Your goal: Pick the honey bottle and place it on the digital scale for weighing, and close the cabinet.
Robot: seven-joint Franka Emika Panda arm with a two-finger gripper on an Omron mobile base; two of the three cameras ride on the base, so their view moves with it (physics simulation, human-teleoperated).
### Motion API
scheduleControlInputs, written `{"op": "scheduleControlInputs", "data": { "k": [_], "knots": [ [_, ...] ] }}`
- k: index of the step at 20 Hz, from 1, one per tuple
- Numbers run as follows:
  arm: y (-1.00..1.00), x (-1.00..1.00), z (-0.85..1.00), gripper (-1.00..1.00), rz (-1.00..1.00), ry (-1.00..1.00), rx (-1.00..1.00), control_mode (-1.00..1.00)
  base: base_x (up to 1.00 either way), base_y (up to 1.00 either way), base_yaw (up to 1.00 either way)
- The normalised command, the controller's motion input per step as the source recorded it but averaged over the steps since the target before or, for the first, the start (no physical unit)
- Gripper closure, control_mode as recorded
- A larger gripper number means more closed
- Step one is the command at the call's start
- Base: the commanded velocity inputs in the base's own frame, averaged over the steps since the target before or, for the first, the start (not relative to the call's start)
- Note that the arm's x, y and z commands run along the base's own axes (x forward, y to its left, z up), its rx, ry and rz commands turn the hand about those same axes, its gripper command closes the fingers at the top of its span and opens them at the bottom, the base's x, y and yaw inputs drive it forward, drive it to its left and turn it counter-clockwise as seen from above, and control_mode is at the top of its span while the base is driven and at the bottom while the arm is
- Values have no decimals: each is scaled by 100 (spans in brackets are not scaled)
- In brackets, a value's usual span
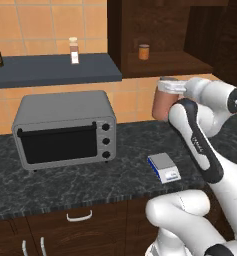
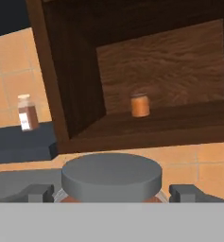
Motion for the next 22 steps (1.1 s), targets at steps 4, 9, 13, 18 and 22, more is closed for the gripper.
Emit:
{"op": "scheduleControlInputs", "data": {
  "k": [4,9,13,18,22],
  "knots": [
    [8,38,-84,100,29,0,-22,-100,0,0,0],
    [-5,28,-65,100,33,-7,-11,-100,0,0,0],
    [-18,16,-60,100,30,-5,-1,-100,0,0,0],
    [-41,4,-41,100,22,0,0,-100,0,0,0],
    [-41,0,-23,100,14,0,0,-100,0,0,0]
  ]
}}
